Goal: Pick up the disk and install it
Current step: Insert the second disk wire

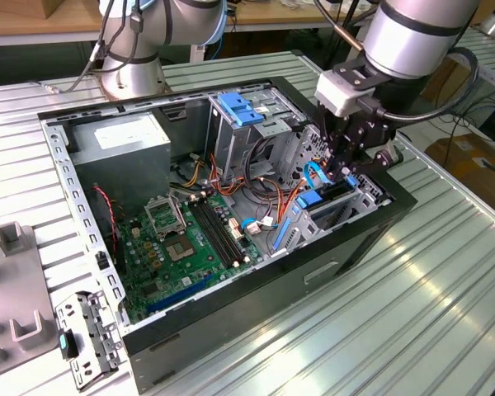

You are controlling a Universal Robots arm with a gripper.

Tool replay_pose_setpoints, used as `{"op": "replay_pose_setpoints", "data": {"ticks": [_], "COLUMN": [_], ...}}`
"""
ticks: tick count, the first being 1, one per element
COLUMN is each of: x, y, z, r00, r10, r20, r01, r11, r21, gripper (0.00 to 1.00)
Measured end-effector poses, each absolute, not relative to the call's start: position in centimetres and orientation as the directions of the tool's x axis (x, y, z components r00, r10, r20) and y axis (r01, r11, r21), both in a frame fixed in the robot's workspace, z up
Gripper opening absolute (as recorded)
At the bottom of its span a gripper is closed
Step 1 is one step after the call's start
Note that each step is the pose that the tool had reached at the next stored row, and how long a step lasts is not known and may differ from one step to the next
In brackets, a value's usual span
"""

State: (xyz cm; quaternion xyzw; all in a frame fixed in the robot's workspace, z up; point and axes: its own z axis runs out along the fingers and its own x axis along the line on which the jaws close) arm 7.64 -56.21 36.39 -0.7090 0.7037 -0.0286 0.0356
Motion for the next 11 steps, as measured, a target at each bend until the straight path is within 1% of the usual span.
{"op": "replay_pose_setpoints", "data": {"ticks": [1,3,11], "x": [7.64,7.64,7.64], "y": [-56.21,-56.21,-56.21], "z": [36.42,36.43,36.54], "r00": [0.008,0.008,0.008], "r10": [-1.0,-1.0,-1.0], "r20": [-0.009,-0.009,-0.009], "r01": [-0.996,-0.996,-0.996], "r11": [-0.007,-0.007,-0.007], "r21": [-0.091,-0.091,-0.091], "gripper": [0.23,0.11,0.11]}}
